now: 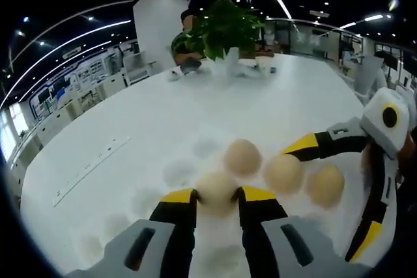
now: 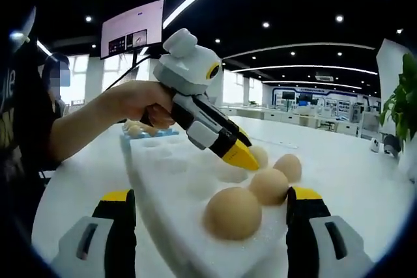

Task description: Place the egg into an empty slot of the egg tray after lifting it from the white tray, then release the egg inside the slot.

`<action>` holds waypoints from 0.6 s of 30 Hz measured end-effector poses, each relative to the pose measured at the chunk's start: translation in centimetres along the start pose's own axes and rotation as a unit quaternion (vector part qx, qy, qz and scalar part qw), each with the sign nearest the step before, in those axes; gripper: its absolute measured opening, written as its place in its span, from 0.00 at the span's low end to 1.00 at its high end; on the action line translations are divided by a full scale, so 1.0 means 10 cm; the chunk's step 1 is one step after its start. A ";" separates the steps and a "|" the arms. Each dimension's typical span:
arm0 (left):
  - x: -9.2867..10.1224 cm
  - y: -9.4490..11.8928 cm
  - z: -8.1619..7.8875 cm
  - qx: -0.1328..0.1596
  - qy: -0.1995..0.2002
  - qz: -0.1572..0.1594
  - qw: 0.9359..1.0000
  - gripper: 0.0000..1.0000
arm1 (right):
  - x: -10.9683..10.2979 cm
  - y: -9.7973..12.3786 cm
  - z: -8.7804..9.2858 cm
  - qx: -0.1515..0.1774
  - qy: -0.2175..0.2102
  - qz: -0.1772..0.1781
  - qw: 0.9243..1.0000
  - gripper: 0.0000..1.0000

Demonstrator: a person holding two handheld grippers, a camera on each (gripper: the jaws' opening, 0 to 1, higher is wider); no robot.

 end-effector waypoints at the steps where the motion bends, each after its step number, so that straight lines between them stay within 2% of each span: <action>1: 0.00 0.00 0.00 0.001 0.000 -0.001 1.000 0.25 | 0.00 0.00 0.00 0.002 -0.003 0.001 1.000 1.00; 11: -0.01 -0.01 -0.02 0.017 0.015 0.007 1.000 0.25 | 0.05 0.02 -0.06 0.016 -0.046 -0.001 0.999 1.00; 18: 0.03 -0.01 -0.03 0.017 0.010 0.004 1.000 0.25 | 0.09 0.00 -0.06 0.012 -0.057 0.000 0.998 1.00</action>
Point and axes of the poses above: the point that each gripper's makers call its tool centre point, and the gripper's own axes: y roughly backward along the fingers, x roughly to its right, z roughly out of its underside, the point moved 3 cm from there along y, roughly backward along the fingers, and after that the axes turned 12 degrees about z, right-handed, at the moved point
